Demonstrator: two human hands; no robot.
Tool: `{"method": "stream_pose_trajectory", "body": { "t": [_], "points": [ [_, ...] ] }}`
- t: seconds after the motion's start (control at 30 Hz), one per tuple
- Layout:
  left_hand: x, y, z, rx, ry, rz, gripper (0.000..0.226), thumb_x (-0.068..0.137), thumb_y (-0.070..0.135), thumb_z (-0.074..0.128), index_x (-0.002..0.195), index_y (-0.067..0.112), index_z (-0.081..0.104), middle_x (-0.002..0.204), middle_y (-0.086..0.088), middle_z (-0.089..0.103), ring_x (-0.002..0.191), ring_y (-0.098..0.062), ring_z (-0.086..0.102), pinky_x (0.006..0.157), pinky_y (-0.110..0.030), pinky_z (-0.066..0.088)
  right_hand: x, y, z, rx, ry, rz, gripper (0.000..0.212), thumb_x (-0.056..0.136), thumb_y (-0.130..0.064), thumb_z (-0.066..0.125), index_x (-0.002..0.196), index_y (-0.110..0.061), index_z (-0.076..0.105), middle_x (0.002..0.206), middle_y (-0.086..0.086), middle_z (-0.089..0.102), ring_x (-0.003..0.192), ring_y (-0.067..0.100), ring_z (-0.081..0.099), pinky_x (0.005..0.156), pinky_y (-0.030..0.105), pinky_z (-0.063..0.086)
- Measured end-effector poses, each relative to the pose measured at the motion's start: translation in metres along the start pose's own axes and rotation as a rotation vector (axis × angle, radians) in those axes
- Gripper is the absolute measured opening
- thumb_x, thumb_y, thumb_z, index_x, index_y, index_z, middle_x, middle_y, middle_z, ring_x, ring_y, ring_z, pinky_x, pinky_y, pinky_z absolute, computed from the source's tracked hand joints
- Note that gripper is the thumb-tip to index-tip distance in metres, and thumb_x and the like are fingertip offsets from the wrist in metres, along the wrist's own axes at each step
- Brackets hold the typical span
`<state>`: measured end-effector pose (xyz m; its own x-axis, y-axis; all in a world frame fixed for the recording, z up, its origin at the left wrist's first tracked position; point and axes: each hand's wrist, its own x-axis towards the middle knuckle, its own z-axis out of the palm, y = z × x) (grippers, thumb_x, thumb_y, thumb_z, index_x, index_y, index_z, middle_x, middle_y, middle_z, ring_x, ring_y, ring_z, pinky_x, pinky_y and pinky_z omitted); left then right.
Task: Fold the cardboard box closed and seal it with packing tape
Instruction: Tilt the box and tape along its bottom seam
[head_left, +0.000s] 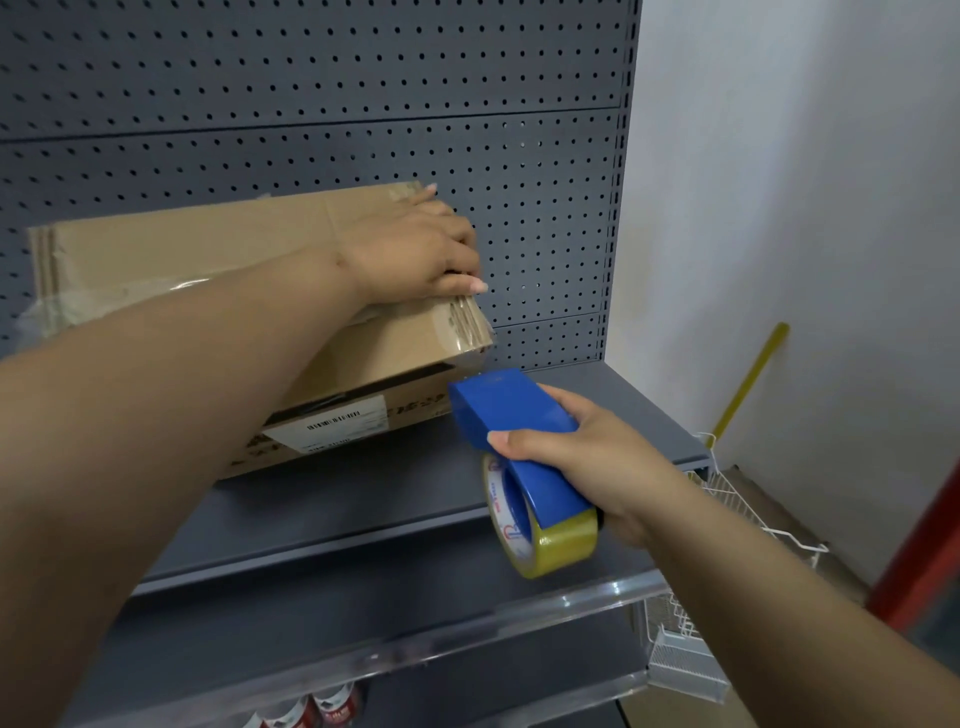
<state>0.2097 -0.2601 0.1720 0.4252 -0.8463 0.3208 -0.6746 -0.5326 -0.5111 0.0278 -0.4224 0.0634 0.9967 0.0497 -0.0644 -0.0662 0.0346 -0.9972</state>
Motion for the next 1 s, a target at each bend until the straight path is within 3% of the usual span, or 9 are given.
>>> {"method": "stream_pose_trajectory", "body": {
  "t": [0.1, 0.2, 0.33, 0.43, 0.53, 0.67, 0.73, 0.87, 1.0],
  "points": [
    [-0.001, 0.000, -0.001, -0.082, 0.038, 0.041, 0.034, 0.092, 0.040, 0.047, 0.109, 0.018, 0.068, 0.110, -0.004, 0.061, 0.110, -0.026, 0.052, 0.113, -0.040, 0.015, 0.007, -0.009, 0.002, 0.018, -0.005, -0.012, 0.042, 0.071, -0.016, 0.079, 0.110, -0.024, 0.064, 0.087, -0.001, 0.072, 0.062, 0.011, 0.067, 0.051, 0.022, 0.052],
    [-0.003, 0.007, -0.005, -0.151, 0.095, 0.082, 0.031, 0.092, 0.035, 0.051, 0.111, 0.017, 0.067, 0.111, -0.005, 0.063, 0.110, -0.024, 0.056, 0.115, -0.047, 0.014, 0.010, -0.018, 0.001, 0.037, 0.000, -0.026, 0.040, 0.070, -0.013, 0.079, 0.106, -0.021, 0.065, 0.086, 0.003, 0.073, 0.063, 0.015, 0.067, 0.054, 0.025, 0.054],
    [-0.014, 0.024, -0.015, -0.195, 0.035, 0.176, 0.056, 0.091, 0.057, 0.027, 0.116, 0.024, 0.065, 0.115, -0.002, 0.063, 0.111, -0.021, 0.058, 0.110, -0.058, 0.019, 0.014, -0.031, -0.004, 0.048, 0.014, -0.032, 0.038, 0.070, -0.014, 0.079, 0.105, -0.021, 0.066, 0.084, 0.003, 0.073, 0.060, 0.014, 0.066, 0.051, 0.023, 0.053],
    [-0.022, 0.026, -0.014, -0.136, 0.025, 0.261, 0.057, 0.089, 0.062, 0.025, 0.109, 0.029, 0.067, 0.109, 0.001, 0.065, 0.111, -0.023, 0.057, 0.107, -0.062, 0.023, 0.017, -0.035, -0.005, 0.022, -0.005, -0.024, 0.039, 0.071, -0.014, 0.079, 0.107, -0.020, 0.065, 0.087, 0.005, 0.072, 0.061, 0.015, 0.066, 0.053, 0.023, 0.055],
    [-0.020, 0.022, -0.013, -0.139, -0.009, 0.256, 0.048, 0.087, 0.057, 0.034, 0.105, 0.026, 0.066, 0.106, 0.002, 0.065, 0.112, -0.022, 0.056, 0.109, -0.062, 0.018, 0.019, -0.036, -0.005, 0.021, -0.008, -0.018, 0.041, 0.070, -0.013, 0.078, 0.109, -0.019, 0.064, 0.088, 0.006, 0.072, 0.062, 0.016, 0.067, 0.055, 0.025, 0.056],
    [-0.013, 0.020, -0.008, -0.161, -0.067, 0.148, 0.033, 0.092, 0.043, 0.047, 0.114, 0.023, 0.059, 0.110, 0.003, 0.062, 0.114, -0.016, 0.052, 0.115, -0.052, 0.005, 0.022, -0.035, -0.005, 0.005, 0.001, -0.005, 0.047, 0.068, -0.017, 0.080, 0.112, -0.020, 0.063, 0.094, 0.009, 0.073, 0.066, 0.019, 0.068, 0.056, 0.027, 0.055],
    [-0.011, 0.018, -0.008, -0.161, -0.080, 0.136, 0.027, 0.093, 0.040, 0.045, 0.108, 0.024, 0.061, 0.102, 0.005, 0.059, 0.111, -0.015, 0.051, 0.116, -0.053, 0.004, 0.023, -0.035, -0.005, 0.002, -0.002, -0.010, 0.047, 0.068, -0.018, 0.080, 0.112, -0.020, 0.064, 0.092, 0.008, 0.073, 0.066, 0.019, 0.068, 0.056, 0.027, 0.054],
    [-0.005, 0.021, -0.003, -0.146, -0.118, 0.101, 0.035, 0.093, 0.049, 0.036, 0.104, 0.027, 0.061, 0.096, 0.008, 0.056, 0.111, -0.015, 0.049, 0.116, -0.050, 0.002, 0.023, -0.034, -0.004, -0.014, -0.006, -0.007, 0.039, 0.071, -0.018, 0.078, 0.108, -0.017, 0.065, 0.087, 0.008, 0.073, 0.065, 0.018, 0.067, 0.055, 0.026, 0.055],
    [-0.006, 0.029, 0.007, -0.194, -0.106, 0.079, 0.033, 0.095, 0.045, 0.038, 0.121, 0.037, 0.055, 0.101, 0.010, 0.058, 0.117, -0.013, 0.043, 0.116, -0.050, -0.001, 0.020, -0.030, -0.008, 0.001, -0.017, -0.002, 0.033, 0.072, -0.014, 0.077, 0.103, -0.016, 0.068, 0.088, 0.011, 0.072, 0.067, 0.020, 0.066, 0.058, 0.027, 0.056]
  ]
}}
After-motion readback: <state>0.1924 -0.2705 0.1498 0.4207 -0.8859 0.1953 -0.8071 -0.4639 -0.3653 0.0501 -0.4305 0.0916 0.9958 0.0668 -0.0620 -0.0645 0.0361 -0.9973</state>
